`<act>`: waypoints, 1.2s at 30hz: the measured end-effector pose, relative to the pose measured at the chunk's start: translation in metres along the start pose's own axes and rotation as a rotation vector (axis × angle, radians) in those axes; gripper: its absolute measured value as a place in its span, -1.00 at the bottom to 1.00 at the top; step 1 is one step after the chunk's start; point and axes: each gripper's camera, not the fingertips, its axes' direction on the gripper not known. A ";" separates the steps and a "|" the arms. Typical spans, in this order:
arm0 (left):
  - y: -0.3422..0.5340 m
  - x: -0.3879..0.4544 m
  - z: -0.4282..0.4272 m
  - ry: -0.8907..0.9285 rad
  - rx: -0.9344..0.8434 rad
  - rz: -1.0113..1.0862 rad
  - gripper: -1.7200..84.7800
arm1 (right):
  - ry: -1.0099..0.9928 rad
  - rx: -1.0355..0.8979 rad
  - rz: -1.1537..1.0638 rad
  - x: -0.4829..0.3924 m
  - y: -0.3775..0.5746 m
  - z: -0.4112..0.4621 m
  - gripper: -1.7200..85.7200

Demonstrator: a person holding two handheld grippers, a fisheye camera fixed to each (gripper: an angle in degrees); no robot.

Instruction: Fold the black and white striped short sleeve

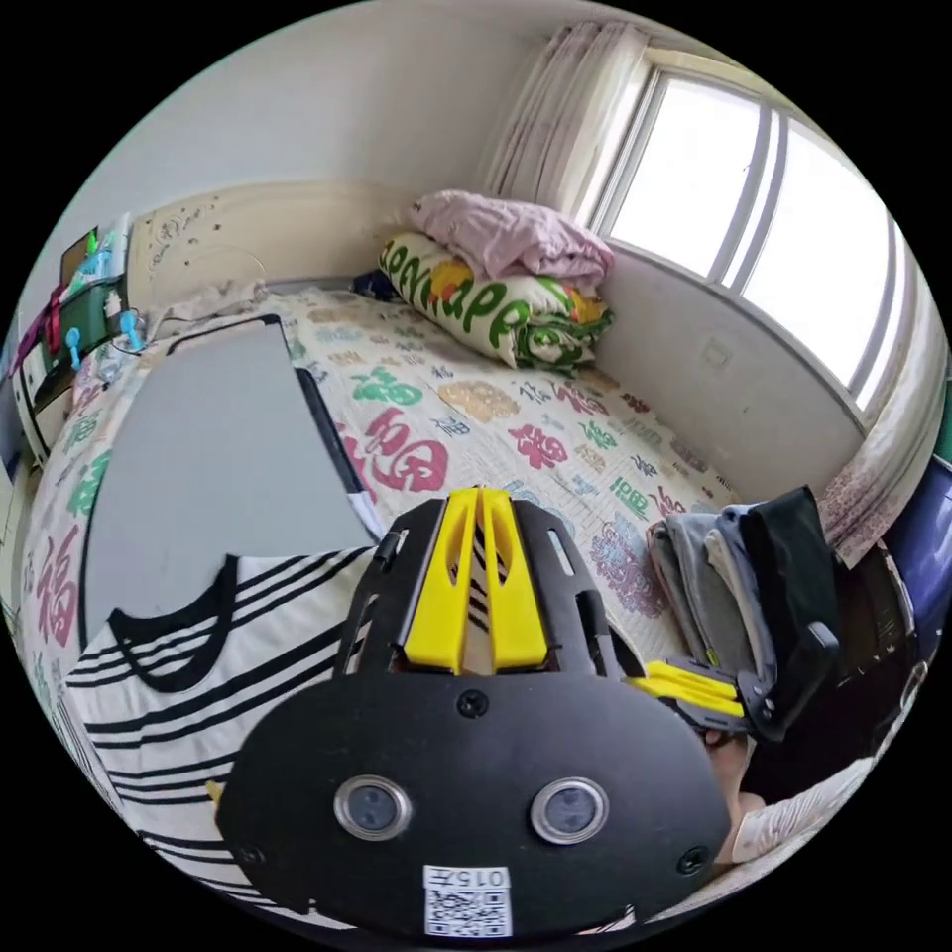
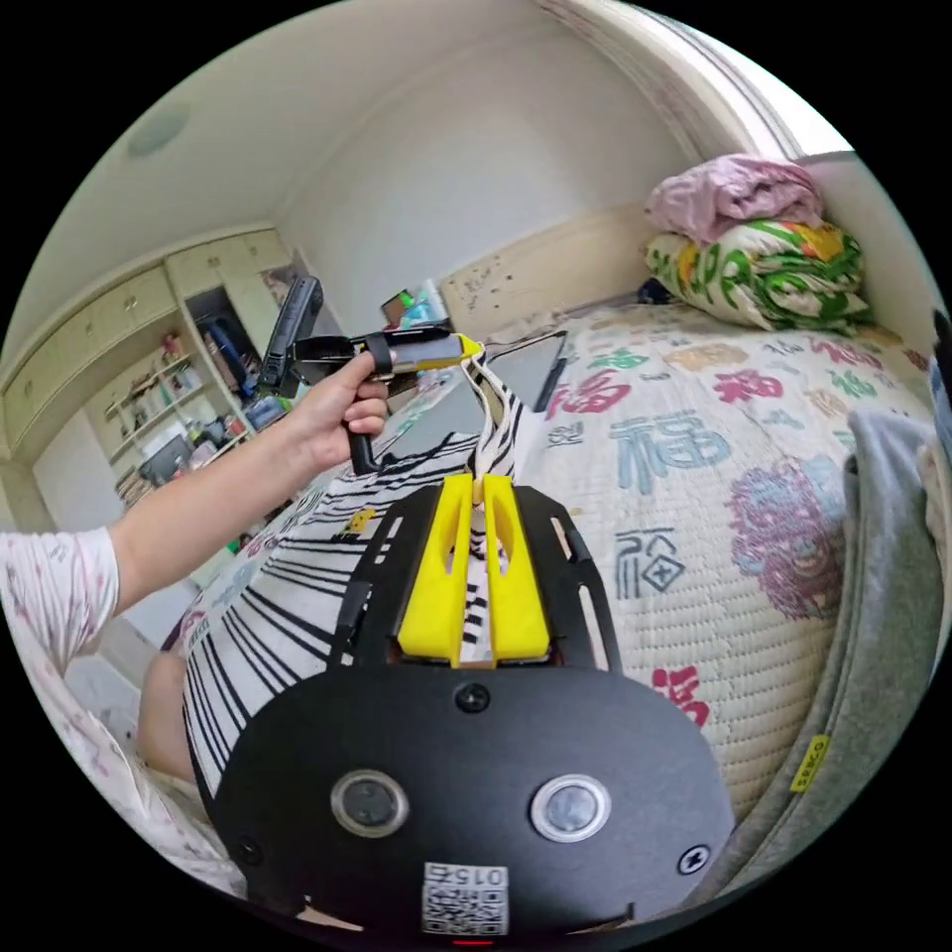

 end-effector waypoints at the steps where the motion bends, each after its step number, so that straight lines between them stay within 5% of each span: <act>1: 0.008 -0.009 -0.017 -0.009 0.012 -0.005 -0.97 | -0.028 -0.015 -0.029 -0.007 0.002 0.003 -0.93; 6: 0.094 -0.092 -0.110 -0.096 -0.003 -0.094 -0.96 | -0.278 -0.215 -0.211 -0.049 0.022 0.036 -0.92; 11: 0.129 -0.120 -0.130 -0.152 -0.116 -0.106 -0.90 | -0.342 -0.359 -0.314 -0.058 0.038 0.053 -0.83; 14: 0.115 -0.123 -0.163 -0.166 -0.079 -0.089 -0.81 | -0.202 -0.291 -0.282 -0.023 0.034 0.022 -0.76; 17: 0.081 -0.107 -0.168 -0.110 -0.114 -0.045 -0.80 | -0.114 -0.181 -0.141 0.018 0.028 0.012 -0.75; 24: 0.066 0.021 -0.128 0.216 -0.379 0.290 -0.77 | -0.078 -0.323 0.001 0.063 0.010 0.083 -0.77; 36: -0.025 0.071 -0.192 0.097 -0.385 0.437 -0.81 | -0.036 -0.360 0.080 0.150 -0.032 0.106 -0.95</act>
